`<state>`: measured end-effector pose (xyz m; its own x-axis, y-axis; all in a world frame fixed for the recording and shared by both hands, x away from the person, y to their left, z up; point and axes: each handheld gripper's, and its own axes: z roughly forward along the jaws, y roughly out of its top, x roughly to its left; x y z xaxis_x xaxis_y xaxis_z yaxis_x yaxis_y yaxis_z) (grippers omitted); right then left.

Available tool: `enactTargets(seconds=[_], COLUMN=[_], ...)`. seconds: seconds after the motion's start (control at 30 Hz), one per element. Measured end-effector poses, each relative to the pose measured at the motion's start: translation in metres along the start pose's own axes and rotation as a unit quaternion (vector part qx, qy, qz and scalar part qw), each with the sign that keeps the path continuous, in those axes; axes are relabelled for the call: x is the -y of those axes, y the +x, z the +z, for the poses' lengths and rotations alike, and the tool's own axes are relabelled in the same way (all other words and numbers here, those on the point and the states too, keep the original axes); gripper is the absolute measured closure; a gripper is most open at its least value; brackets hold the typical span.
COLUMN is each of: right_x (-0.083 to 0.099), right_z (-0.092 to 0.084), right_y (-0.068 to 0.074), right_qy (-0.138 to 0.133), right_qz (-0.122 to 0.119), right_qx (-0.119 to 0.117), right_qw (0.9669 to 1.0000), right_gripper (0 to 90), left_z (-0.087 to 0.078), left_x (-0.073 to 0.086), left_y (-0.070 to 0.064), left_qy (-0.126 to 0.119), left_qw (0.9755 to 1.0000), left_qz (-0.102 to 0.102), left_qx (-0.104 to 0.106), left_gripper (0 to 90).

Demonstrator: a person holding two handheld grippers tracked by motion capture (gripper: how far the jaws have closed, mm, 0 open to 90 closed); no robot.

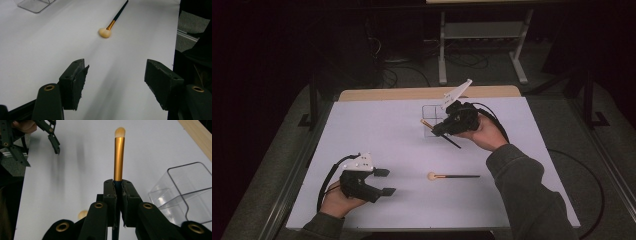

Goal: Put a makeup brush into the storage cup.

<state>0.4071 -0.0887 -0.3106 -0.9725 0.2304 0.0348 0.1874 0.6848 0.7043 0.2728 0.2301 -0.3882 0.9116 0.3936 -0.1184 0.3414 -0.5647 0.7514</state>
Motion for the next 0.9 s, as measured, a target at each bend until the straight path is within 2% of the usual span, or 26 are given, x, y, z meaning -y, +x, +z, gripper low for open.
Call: enactTargets(seconds=[0.1,0.17,0.23,0.53,0.77,0.9], right_x=[-0.004,-0.007,-0.008,-0.017,-0.025,-0.031], right_z=[0.000,0.000,0.001,0.005,0.011,0.015], right_y=[-0.004,-0.007,-0.010,-0.024,-0.032,-0.036], right_qy=[-0.003,-0.001,-0.004,-0.007,-0.007,-0.008], right_qz=[-0.001,0.006,0.001,0.013,0.019,0.018], right_qx=[0.003,0.005,0.006,0.015,0.017,0.021], right_qw=[1.0000,1.0000,1.0000,0.9998,0.9996,0.9996], right_gripper=[82.8,82.8,82.7,82.8,82.8,82.7], left_z=[0.000,0.000,0.000,0.000,0.000,0.001], left_x=[0.000,0.000,0.000,0.000,0.000,0.001], left_y=[0.000,0.000,-0.001,0.000,0.000,0.000], left_qy=[-0.008,-0.008,-0.005,-0.006,-0.001,-0.004], left_qw=[1.0000,1.0000,1.0000,1.0000,1.0000,1.0000], left_qz=[-0.004,-0.004,-0.001,-0.002,0.005,-0.001], left_qx=[-0.001,0.000,0.000,0.003,0.003,0.004], left_gripper=[32.2,31.8,31.4,30.6,29.9,29.7])
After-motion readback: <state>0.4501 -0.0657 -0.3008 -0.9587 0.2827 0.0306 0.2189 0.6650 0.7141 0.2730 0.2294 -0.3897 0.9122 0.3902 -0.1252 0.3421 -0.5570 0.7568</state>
